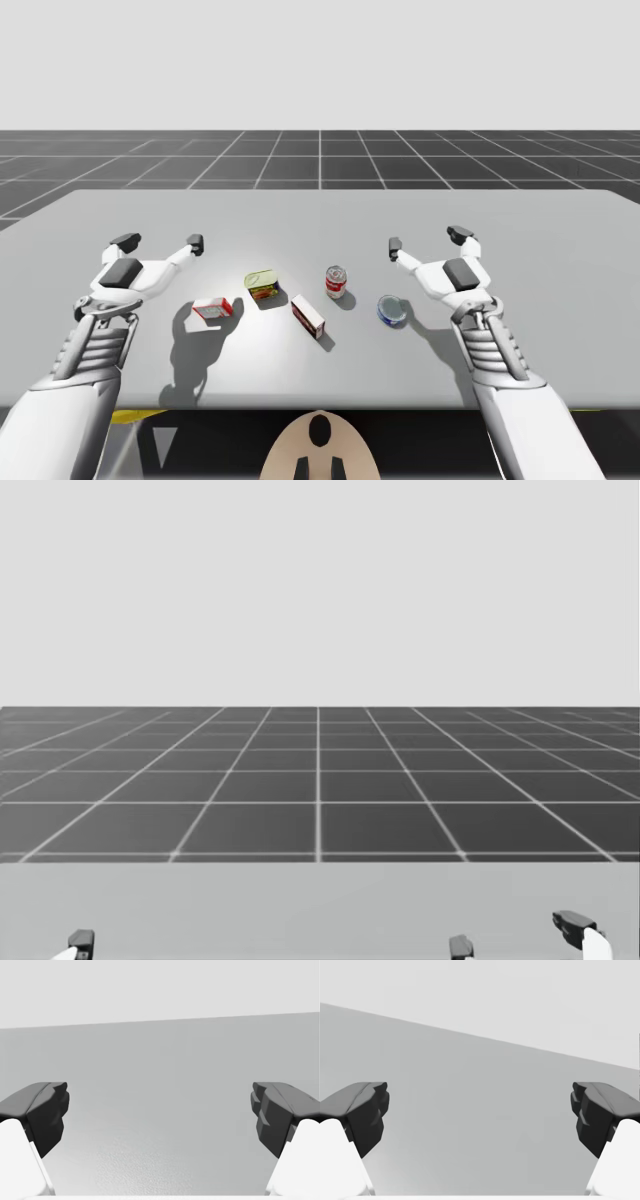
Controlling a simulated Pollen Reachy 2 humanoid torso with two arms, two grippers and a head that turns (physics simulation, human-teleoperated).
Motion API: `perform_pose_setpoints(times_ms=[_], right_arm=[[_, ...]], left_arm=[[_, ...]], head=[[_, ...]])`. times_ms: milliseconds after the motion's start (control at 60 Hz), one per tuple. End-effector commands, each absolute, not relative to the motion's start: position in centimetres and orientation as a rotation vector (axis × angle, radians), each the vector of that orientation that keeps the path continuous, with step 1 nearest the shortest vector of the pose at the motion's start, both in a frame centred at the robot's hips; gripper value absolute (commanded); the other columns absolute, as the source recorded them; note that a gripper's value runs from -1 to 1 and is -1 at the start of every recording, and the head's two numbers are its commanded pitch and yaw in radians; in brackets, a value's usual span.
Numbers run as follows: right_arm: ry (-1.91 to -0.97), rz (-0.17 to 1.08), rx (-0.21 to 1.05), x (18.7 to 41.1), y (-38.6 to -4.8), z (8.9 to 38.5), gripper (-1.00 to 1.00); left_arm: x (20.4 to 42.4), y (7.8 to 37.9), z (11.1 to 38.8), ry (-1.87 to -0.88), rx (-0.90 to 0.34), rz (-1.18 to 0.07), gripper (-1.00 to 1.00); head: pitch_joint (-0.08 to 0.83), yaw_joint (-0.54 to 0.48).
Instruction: Lift the meat can off the table.
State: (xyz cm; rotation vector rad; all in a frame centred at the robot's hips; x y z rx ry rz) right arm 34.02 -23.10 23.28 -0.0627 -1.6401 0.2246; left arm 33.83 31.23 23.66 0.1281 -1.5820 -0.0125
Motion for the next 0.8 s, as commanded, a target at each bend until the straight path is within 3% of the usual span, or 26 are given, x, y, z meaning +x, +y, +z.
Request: perform_pose_setpoints(times_ms=[17,183,517,800], right_arm=[[-1.649,0.212,-0.058,33.87,-23.01,23.31,-1.00],[-1.638,0.224,-0.064,33.88,-22.98,23.51,-1.00],[-1.639,0.231,-0.095,34.01,-22.88,23.42,-1.00],[-1.638,0.235,-0.108,34.09,-22.94,23.34,-1.00]], left_arm=[[33.86,31.26,23.59,-1.582,0.130,-0.017,-1.00],[33.87,31.28,23.55,-1.580,0.131,-0.019,-1.00],[34.08,31.17,23.33,-1.570,0.138,-0.042,-1.00],[34.03,31.04,23.43,-1.578,0.137,-0.056,-1.00]], head=[[0.016,0.00],[0.102,0.00],[0.409,0.04],[0.548,0.13]])
